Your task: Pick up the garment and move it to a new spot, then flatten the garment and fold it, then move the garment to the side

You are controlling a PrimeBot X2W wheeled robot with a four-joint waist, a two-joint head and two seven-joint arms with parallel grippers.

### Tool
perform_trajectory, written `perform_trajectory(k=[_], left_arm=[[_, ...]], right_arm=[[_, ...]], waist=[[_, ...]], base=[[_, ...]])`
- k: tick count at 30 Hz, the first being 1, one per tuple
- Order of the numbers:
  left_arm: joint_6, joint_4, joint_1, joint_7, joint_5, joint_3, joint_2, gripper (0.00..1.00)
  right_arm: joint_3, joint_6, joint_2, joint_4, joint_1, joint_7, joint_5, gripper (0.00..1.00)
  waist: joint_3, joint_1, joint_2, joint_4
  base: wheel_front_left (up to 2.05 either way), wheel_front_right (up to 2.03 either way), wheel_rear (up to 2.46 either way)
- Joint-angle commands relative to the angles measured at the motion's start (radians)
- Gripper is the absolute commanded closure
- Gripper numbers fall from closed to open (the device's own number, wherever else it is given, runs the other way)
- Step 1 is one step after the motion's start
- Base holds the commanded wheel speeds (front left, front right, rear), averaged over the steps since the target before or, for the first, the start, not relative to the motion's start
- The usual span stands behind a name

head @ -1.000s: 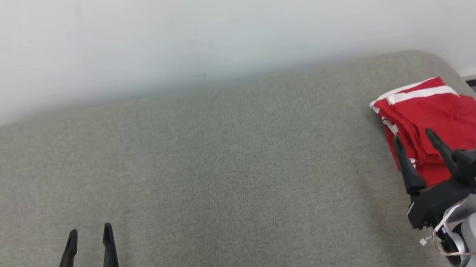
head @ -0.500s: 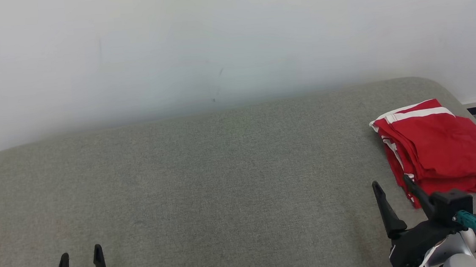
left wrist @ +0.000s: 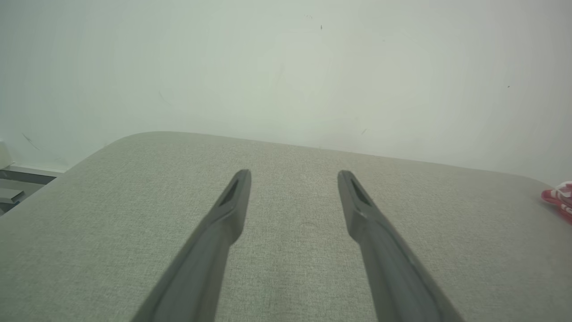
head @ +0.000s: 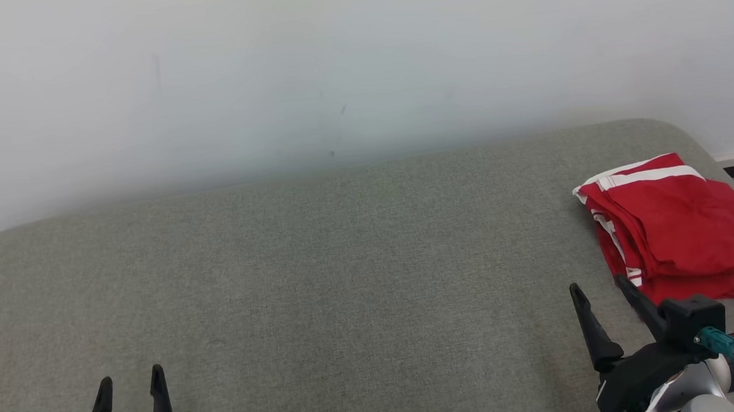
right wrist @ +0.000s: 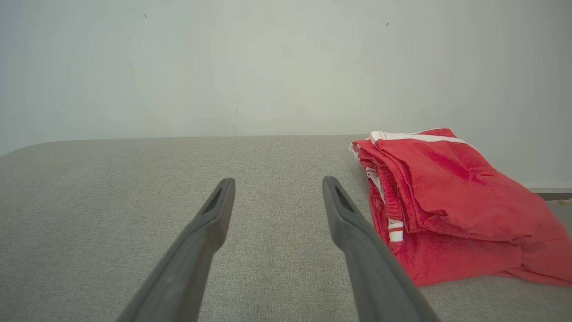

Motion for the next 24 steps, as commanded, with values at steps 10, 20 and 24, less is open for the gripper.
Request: perform_trajectory(k=[10, 20, 24], left_arm=[[-0.003, -0.005, -0.01, 0.0, 0.005, -0.009, -0.002, 0.0], [-0.003, 0.005, -0.004, 0.0, 0.009, -0.006, -0.003, 0.0], [-0.004, 0.007, -0.001, 0.0, 0.011, -0.004, -0.003, 0.0]], right_arm=[[-0.007, 0.0, 0.015, -0.01, 0.012, 0.013, -0.006, 0.0], [0.003, 0.0, 0.018, -0.003, 0.003, 0.017, -0.003, 0.0], [0.006, 0.0, 0.017, -0.005, 0.002, 0.019, -0.002, 0.0]], waist=[[0.011, -0.0001, 0.0, 0.0], [0.009, -0.0001, 0.0, -0.003], [0.005, -0.0001, 0.0, -0.003]], base=[[0.0, 0.0, 0.0], [0.0, 0.0, 0.0], [0.0, 0.0, 0.0]])
